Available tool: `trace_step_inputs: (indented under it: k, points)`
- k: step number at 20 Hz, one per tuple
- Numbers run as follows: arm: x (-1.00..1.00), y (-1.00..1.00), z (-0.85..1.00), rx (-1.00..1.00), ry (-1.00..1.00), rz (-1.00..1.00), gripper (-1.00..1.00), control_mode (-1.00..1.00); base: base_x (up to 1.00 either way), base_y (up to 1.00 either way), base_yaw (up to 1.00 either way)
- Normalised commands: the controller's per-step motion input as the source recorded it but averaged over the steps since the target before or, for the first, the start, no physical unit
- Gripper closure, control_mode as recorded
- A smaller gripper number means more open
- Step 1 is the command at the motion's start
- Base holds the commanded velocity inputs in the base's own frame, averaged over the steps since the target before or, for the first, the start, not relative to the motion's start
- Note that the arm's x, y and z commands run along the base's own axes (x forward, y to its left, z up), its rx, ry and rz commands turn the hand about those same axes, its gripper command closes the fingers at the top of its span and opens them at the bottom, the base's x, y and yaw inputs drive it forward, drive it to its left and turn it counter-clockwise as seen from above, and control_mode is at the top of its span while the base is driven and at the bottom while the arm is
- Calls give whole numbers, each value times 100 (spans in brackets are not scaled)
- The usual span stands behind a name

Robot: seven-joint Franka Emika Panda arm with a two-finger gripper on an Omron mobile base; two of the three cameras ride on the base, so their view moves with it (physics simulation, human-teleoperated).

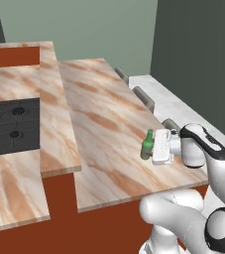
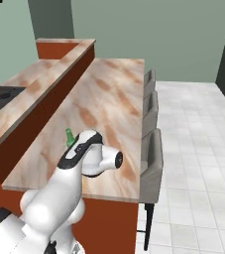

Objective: Get the candle and the beer from the cabinet and move them to the dining counter.

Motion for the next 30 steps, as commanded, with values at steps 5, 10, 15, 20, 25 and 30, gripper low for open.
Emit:
trace_step_inputs:
  k: [5,10,15,20,25,30]
  points:
    - [26,0,-34,0,0,0,100,-100,0,0,0]
    - [18,0,-31,0,0,0,100,-100,0,0,0]
    - [8,0,-17,0,0,1,100,-100,0,0,0]
    - [5,0,-17,0,0,1,100,-100,0,0,0]
    - [0,0,-9,0,0,0,100,-100,0,0,0]
    - [2,0,-11,0,0,0,100,-100,0,0,0]
